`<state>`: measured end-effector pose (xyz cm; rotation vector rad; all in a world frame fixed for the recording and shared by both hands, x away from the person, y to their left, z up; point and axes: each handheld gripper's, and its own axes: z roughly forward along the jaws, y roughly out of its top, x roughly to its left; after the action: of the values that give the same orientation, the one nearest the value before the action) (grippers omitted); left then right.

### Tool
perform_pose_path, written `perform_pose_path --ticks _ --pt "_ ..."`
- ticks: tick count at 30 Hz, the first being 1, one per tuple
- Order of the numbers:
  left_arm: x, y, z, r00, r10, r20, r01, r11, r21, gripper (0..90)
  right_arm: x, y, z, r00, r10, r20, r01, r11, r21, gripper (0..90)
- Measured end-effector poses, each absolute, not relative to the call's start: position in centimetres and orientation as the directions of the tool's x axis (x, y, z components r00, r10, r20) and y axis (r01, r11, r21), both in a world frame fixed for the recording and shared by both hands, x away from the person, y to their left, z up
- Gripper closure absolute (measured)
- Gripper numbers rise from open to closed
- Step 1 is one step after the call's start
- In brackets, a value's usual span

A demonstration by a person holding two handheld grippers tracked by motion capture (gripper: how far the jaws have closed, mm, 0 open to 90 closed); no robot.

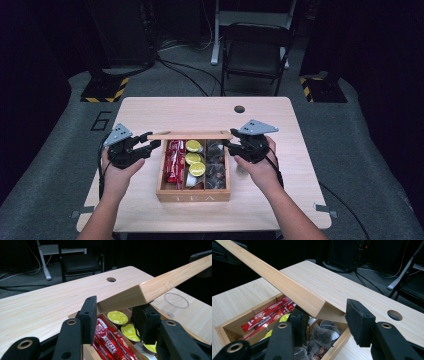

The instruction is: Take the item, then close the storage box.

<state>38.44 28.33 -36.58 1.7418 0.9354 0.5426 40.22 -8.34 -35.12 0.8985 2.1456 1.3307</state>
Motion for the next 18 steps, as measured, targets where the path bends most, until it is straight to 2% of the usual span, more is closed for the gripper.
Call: perform_pose_path --ticks 8,18 --pt "38.38 27.94 -36.14 0.579 0.812 -0.076 0.347 -0.16 0.924 54.4 40.22 -8.46 -35.15 -0.686 0.726 -0.042 0.282 0.32 0.904 54.1" --pt "37.7 27.92 -36.59 0.596 0.802 -0.03 0.335 -0.215 0.917 54.4 39.39 -8.49 -35.66 -0.69 0.722 -0.051 0.286 0.337 0.897 54.1"
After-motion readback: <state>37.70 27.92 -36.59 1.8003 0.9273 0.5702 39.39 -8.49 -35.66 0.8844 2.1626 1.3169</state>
